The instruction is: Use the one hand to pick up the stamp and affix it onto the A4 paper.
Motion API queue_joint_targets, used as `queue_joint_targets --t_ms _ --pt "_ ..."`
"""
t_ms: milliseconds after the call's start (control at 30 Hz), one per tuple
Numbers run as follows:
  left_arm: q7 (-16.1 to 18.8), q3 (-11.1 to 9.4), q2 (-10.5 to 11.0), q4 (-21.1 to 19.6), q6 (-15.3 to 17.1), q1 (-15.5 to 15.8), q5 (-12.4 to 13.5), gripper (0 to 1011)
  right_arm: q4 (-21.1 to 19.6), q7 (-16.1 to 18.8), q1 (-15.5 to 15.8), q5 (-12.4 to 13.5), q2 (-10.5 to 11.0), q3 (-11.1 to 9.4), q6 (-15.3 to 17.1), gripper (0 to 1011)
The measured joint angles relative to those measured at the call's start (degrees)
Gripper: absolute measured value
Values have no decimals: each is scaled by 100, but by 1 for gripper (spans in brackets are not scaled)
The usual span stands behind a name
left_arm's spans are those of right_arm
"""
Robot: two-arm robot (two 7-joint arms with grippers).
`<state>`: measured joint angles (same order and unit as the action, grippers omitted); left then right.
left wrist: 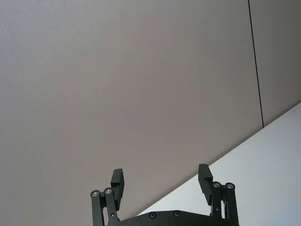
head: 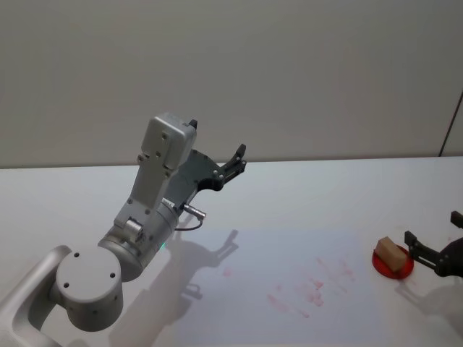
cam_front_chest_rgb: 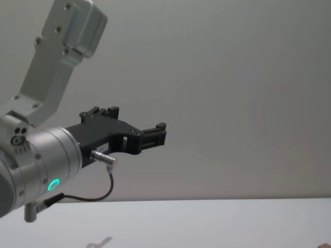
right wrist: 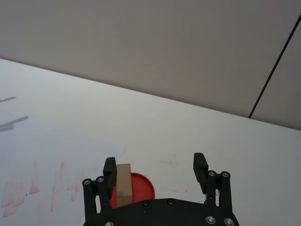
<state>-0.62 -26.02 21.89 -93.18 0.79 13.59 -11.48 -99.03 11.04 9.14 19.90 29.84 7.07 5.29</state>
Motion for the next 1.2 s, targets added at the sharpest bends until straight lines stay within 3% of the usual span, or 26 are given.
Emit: queue_joint_targets --t_ms 533,1200 --pt "0 0 0 0 0 0 0 1001 436 370 -165 72 -103 59 -19 1001" --pt "0 0 0 0 0 0 0 1001 805 565 -407 -123 -346 244 -76 1001"
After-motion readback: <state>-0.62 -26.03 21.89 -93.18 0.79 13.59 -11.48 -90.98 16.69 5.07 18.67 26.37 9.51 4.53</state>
